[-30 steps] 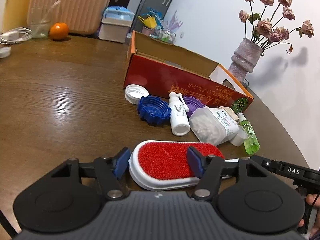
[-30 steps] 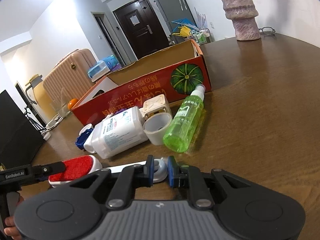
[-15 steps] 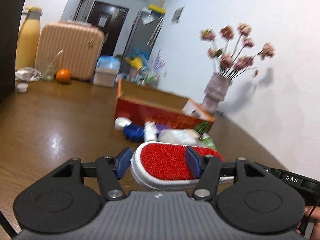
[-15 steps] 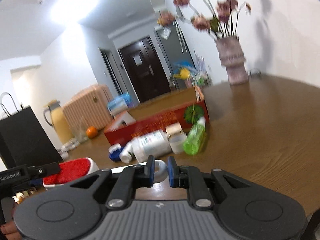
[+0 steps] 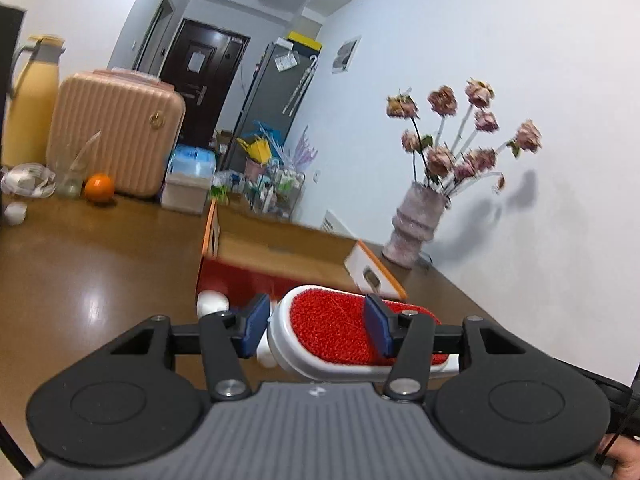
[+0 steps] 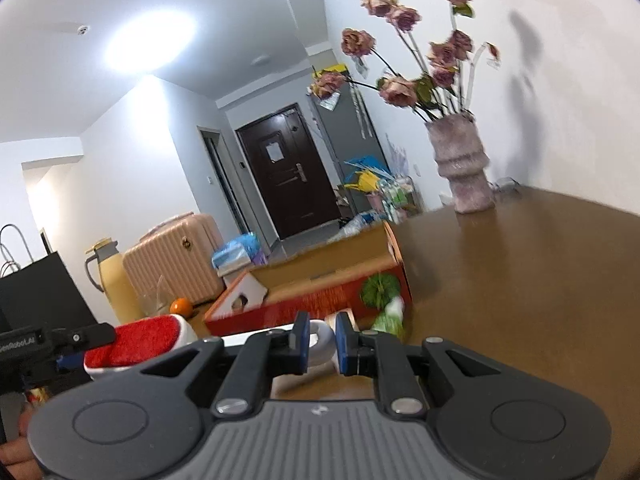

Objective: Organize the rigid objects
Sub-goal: 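Carry the lint brush with the left tool into the box and release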

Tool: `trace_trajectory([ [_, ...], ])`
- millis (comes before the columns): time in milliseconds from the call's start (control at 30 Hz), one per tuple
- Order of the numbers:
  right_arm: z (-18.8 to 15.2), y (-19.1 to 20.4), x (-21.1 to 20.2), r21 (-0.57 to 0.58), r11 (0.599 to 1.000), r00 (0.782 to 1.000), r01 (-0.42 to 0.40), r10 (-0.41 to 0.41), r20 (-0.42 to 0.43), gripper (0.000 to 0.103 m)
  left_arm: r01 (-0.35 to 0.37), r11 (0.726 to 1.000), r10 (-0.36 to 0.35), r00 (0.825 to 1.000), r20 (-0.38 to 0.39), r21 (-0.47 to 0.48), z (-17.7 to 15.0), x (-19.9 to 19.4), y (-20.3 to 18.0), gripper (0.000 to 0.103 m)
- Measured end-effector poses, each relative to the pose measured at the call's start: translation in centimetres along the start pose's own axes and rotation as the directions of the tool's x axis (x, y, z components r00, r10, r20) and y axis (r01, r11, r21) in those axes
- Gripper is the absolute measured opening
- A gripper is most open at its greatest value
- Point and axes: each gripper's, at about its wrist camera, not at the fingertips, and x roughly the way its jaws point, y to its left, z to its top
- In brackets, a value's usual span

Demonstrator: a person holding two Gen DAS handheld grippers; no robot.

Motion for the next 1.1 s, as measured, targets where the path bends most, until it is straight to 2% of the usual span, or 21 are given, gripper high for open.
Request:
trace_trajectory([
  [100,3.2,-0.8,5.0,-0.003,1.000,1.000,-0.022,0.022,-0.002,0.014,-0.006,1.000,0.006,1.000,0.000,-0.027,3.0,4.7,0.8,0.051],
  [200,6.4,-2.5,11.7,0.052,0.998,0.999,-0.039,0.040,-0.035,0.014,-0.030,0.999,0.029,0.999,-0.018,-0.037,6.1,11.0,2.1,0.050],
  [367,10.2,-4.3,23.1,0.087,0.996,0.995,-0.022,0.031,-0.095,0.014,-0.070,0.996,0.066,0.996,-0.064,-0.052,10.1,21.4,4.6,0.050],
  [500,12.0,-5.7,30.5,0.095,0.995,0.987,-0.004,0.019,-0.161,0.014,-0.085,0.996,0.080,0.991,-0.111,-0.038,12.0,28.4,6.4,0.050],
  [600,12.6,-6.8,35.1,0.075,0.997,0.976,0.018,-0.002,-0.217,0.014,-0.110,0.993,0.102,0.982,-0.159,-0.039,12.0,32.5,7.8,0.050],
  [667,12.3,-6.8,37.7,0.027,0.999,0.964,0.042,-0.033,-0.263,0.014,-0.130,0.991,0.122,0.976,-0.183,-0.036,11.8,34.5,8.6,0.050],
  [767,11.4,-6.9,40.7,-0.002,0.999,0.941,0.054,-0.051,-0.335,0.015,-0.178,0.984,0.172,0.956,-0.236,-0.004,11.1,37.5,9.7,0.060],
  [800,11.0,-6.9,41.7,-0.001,0.998,0.927,0.058,-0.054,-0.371,0.012,-0.187,0.982,0.181,0.949,-0.258,0.004,10.6,38.3,10.1,0.062],
  [867,11.1,-6.2,42.5,-0.048,0.996,0.922,0.077,-0.089,-0.376,0.021,-0.199,0.980,0.190,0.933,-0.306,0.004,9.8,39.2,10.7,0.064],
  [900,10.9,-5.7,42.5,-0.083,0.993,0.922,0.089,-0.114,-0.370,0.032,-0.196,0.981,0.187,0.932,-0.312,0.001,9.6,39.3,10.9,0.067],
  [967,10.4,-5.0,42.9,-0.132,0.987,0.912,0.095,-0.139,-0.386,0.043,-0.171,0.985,0.165,0.945,-0.283,0.002,9.7,38.8,10.7,0.080],
  [1100,10.0,-4.5,42.9,-0.168,0.981,0.906,0.101,-0.161,-0.391,0.052,-0.147,0.989,0.148,0.945,-0.291,0.028,9.4,38.7,10.2,0.083],
])
